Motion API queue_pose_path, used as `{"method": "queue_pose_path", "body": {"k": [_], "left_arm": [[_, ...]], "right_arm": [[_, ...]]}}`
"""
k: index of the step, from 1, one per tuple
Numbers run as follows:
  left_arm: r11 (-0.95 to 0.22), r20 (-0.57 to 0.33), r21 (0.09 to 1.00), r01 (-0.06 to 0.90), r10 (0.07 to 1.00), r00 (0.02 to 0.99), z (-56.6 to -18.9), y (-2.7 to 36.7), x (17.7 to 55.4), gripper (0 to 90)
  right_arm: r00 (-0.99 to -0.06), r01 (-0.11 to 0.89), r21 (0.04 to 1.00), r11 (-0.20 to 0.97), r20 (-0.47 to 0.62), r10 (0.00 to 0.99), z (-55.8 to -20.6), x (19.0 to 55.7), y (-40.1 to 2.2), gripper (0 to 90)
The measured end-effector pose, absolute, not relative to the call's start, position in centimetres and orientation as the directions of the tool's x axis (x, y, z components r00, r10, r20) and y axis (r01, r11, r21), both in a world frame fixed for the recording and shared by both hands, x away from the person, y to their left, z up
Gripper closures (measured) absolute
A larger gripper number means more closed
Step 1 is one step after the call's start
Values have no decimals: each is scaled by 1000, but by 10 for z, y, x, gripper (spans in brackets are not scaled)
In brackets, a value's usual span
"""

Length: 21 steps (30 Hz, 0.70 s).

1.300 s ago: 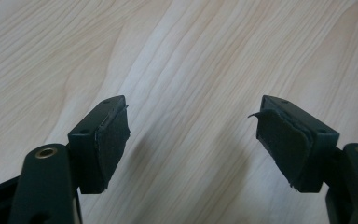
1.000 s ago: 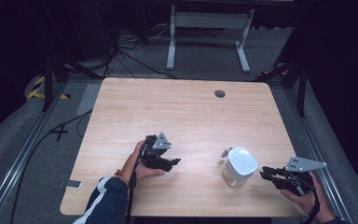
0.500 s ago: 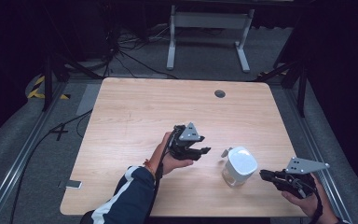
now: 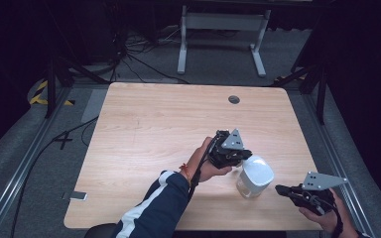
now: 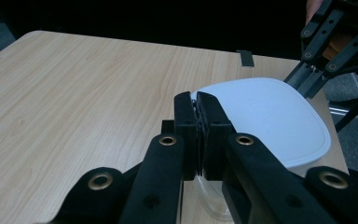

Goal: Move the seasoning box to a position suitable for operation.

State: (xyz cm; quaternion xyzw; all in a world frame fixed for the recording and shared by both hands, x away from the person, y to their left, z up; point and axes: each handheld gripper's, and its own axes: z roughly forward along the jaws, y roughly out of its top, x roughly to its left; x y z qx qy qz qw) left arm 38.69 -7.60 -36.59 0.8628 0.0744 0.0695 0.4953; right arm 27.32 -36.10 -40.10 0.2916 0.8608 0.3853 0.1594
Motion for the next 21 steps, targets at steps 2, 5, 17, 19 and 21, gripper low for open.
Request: {"method": "queue_pose_path", "body": {"k": [2,5,17,19,21], "left_arm": [[-495,37,867,62,188,981,-366,-80,387,880],[-502,44,863,55,183,982,-366,-84,388,894],[-520,48,852,59,190,981,-376,-91,391,894],[-518,51,853,55,188,981,-376,-91,391,894],[-507,42,860,65,197,979,-377,-92,391,895]], "right_arm": [[-778,381,757,532,-49,626,-401,273,-361,885],[-779,378,755,536,-54,624,-400,272,-361,884],[-790,357,755,550,-70,609,-397,269,-359,882],[-792,352,759,548,-71,607,-396,269,-358,883],[-795,343,760,552,-78,602,-395,268,-358,884]]}}
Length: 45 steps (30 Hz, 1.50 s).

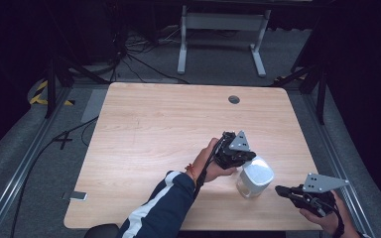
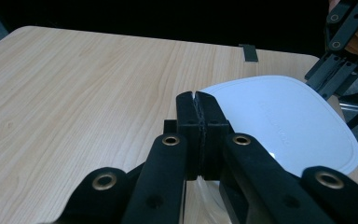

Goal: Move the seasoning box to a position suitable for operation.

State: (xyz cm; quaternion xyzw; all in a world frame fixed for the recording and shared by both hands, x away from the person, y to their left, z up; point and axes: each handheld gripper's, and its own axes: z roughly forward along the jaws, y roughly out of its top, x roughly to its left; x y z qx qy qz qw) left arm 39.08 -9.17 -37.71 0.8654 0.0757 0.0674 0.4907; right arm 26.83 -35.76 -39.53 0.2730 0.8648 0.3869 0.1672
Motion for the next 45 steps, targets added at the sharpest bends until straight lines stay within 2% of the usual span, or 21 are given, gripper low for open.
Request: {"method": "queue_pose_path", "body": {"k": [14,32,45], "left_arm": [[-495,26,866,77,198,980,-379,-91,394,898],[-481,1,871,97,200,980,-381,-89,397,897],[-490,31,868,84,221,975,-377,-80,395,886]], "right_arm": [[-798,303,793,529,-92,596,-379,270,-351,892],[-804,295,781,550,-108,584,-375,275,-342,895],[-805,272,796,541,-119,581,-367,280,-338,896]]}}
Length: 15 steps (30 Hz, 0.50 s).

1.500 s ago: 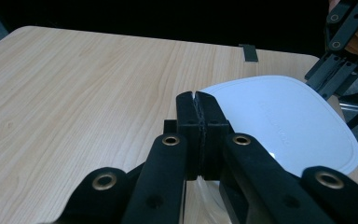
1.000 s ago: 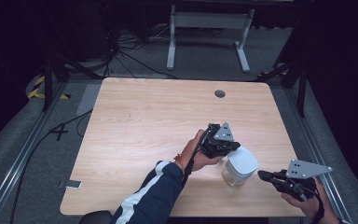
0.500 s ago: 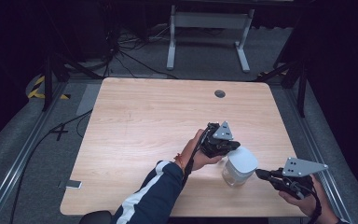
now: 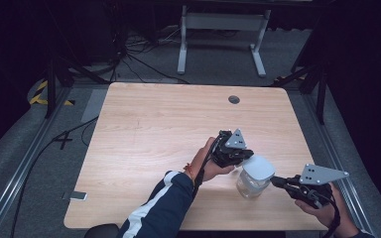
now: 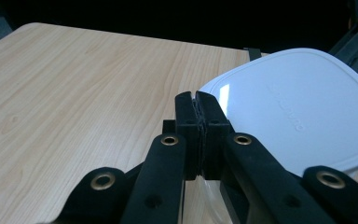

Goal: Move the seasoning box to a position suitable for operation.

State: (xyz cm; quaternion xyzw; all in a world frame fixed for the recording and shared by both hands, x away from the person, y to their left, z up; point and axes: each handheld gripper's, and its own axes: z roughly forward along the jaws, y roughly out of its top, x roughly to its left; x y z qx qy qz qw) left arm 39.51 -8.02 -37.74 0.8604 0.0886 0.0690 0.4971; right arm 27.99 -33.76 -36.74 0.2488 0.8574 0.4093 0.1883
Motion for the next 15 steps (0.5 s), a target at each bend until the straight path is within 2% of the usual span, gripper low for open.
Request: {"method": "queue_pose_path", "body": {"k": [6,15], "left_arm": [[-490,55,868,78,252,966,-373,-50,395,877],[-522,57,838,158,371,927,-395,20,390,866]], "right_arm": [[-803,273,798,538,-119,583,-366,285,-336,896],[-804,239,809,537,-146,577,-356,289,-330,896]]}}
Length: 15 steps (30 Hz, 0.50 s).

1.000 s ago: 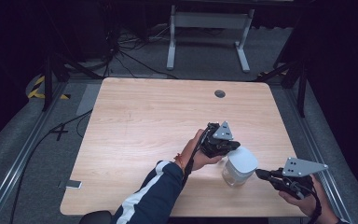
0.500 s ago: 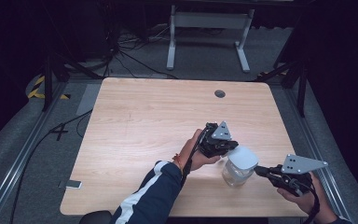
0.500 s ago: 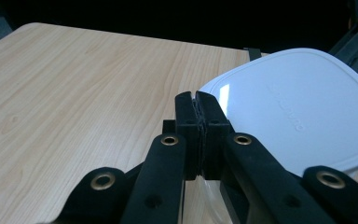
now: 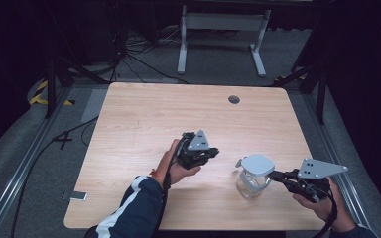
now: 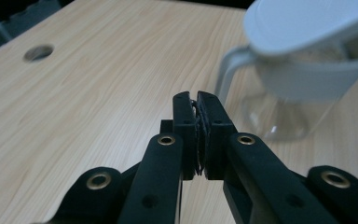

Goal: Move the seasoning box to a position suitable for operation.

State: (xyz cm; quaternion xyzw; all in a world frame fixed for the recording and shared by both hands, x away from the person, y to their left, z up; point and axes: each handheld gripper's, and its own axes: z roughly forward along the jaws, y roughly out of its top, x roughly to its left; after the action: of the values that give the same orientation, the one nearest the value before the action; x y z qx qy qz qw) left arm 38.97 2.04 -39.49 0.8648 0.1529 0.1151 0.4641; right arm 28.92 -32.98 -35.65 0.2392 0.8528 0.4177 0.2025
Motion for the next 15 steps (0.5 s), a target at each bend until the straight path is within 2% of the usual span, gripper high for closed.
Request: {"method": "queue_pose_path", "body": {"k": [15], "left_arm": [[-545,60,767,340,588,807,-435,140,361,829]], "right_arm": [[-806,221,821,526,-151,573,-351,307,-328,896]]}}
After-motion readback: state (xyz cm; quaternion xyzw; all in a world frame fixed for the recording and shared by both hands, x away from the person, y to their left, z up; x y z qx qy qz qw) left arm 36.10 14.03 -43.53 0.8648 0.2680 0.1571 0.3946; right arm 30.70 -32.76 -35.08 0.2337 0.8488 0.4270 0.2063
